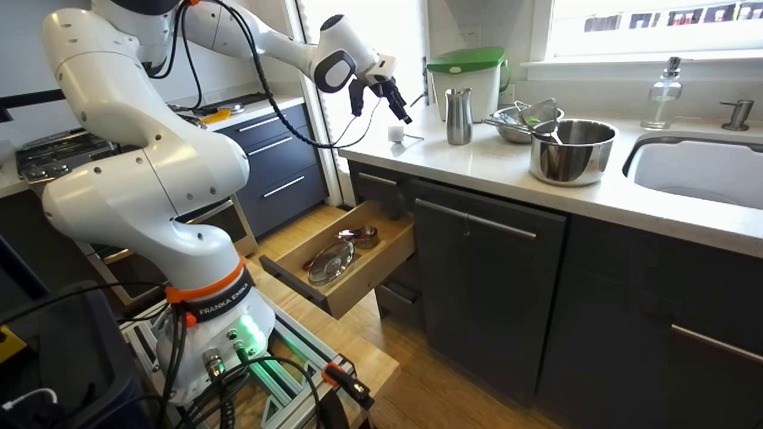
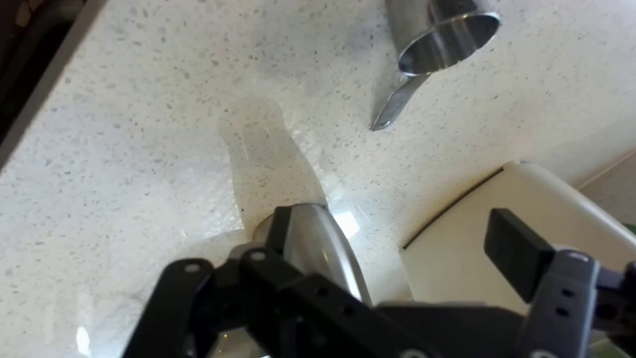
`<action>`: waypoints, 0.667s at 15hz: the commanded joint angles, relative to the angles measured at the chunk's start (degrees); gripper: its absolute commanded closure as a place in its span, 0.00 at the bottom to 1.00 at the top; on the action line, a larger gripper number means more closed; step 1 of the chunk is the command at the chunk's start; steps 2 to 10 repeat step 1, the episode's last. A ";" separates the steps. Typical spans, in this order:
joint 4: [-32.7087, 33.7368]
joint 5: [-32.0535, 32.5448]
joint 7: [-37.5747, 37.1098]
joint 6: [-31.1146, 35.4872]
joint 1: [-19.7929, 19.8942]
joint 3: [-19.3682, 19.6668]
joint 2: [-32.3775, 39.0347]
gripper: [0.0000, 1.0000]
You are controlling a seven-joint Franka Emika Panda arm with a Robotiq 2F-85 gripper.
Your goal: Remove one measuring cup from the open drawer and put it on the counter
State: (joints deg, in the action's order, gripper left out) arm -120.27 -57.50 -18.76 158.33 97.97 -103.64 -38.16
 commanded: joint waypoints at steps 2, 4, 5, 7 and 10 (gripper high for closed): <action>0.03 0.48 -0.37 0.01 -0.06 0.10 0.52 0.00; 0.03 0.48 -0.37 0.01 -0.06 0.10 0.52 0.00; 0.03 0.48 -0.37 0.01 -0.06 0.10 0.52 0.00; 0.03 0.48 -0.37 0.01 -0.06 0.10 0.52 0.00; 0.03 0.48 -0.37 0.01 -0.06 0.10 0.52 0.00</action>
